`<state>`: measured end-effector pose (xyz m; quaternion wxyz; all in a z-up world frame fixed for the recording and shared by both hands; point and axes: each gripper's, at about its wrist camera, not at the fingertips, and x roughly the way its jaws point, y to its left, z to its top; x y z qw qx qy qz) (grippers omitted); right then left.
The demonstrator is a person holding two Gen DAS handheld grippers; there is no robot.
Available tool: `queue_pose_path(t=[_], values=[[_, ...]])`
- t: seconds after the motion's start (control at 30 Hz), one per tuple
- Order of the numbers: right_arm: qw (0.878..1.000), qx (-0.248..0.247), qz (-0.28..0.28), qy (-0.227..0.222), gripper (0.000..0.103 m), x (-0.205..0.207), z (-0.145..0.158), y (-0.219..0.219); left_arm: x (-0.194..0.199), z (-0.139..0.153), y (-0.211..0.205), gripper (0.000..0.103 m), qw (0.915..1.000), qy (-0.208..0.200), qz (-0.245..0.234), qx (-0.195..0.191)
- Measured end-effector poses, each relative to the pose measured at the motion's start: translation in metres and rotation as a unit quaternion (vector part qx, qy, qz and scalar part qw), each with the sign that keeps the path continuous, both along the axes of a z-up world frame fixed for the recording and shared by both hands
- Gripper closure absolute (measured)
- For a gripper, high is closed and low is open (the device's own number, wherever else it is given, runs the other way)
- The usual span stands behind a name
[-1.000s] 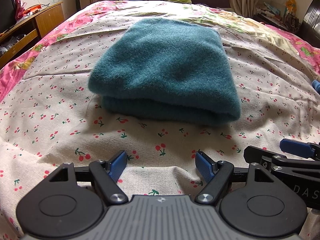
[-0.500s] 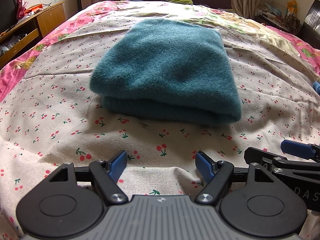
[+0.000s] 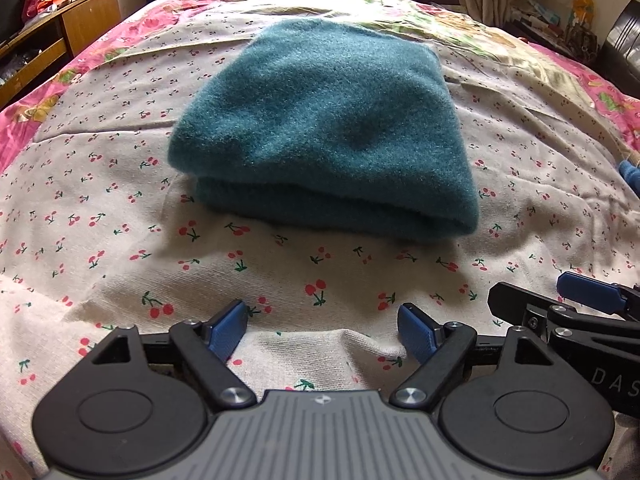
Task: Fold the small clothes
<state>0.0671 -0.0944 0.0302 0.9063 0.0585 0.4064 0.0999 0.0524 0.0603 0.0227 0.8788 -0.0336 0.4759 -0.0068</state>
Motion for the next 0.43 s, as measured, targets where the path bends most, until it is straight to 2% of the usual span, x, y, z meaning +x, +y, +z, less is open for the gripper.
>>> queue_pose_path(t=[0.43], values=[[1.0,-0.001,-0.002,-0.001,0.024,-0.0003,-0.0003,-0.0004,-0.0022,0.002,0.0014,0.004,0.9998,-0.013,0.014,0.008]])
